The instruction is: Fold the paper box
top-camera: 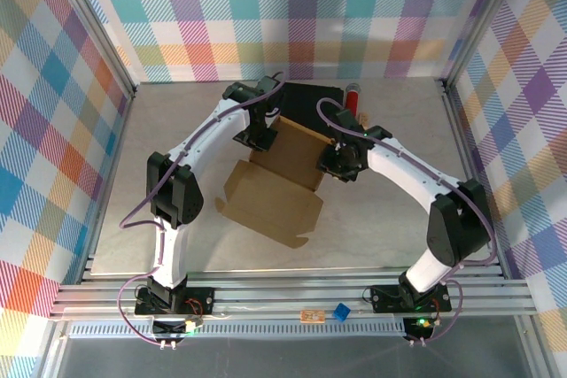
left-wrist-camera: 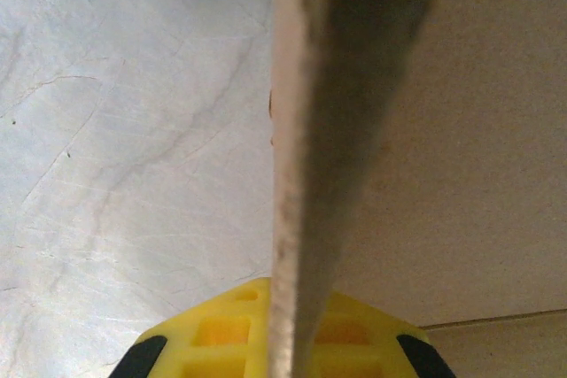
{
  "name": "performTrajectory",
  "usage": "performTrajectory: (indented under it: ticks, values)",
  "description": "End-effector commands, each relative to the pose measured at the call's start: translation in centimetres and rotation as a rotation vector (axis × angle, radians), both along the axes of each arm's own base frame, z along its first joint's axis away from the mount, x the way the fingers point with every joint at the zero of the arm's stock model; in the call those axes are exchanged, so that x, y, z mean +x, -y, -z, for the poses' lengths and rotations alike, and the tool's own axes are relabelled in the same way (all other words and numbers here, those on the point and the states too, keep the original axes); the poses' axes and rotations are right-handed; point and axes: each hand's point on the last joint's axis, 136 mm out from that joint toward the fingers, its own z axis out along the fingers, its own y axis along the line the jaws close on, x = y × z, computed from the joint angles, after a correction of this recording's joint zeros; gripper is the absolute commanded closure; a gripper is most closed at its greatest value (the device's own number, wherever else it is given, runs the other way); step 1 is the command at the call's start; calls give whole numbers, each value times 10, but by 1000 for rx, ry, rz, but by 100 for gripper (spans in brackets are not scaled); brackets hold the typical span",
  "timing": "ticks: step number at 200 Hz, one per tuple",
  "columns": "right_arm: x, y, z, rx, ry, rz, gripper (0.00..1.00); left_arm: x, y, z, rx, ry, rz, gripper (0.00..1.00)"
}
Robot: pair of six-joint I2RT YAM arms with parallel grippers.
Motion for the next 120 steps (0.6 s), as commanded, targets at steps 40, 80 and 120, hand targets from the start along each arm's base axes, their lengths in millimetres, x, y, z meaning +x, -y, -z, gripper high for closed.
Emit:
performTrajectory:
  ticks: [40,80,120]
  values:
    - [8,-6,1,19,-20,80,91,-3,9,-12,-31,8,-2,100]
    - [2,5,-6,3,-62,201,100,9,7,-66,-119,185,-145,56]
    - [3,16,-11,47,-114,344,100,4,-9,-155,-353,385,-384,41]
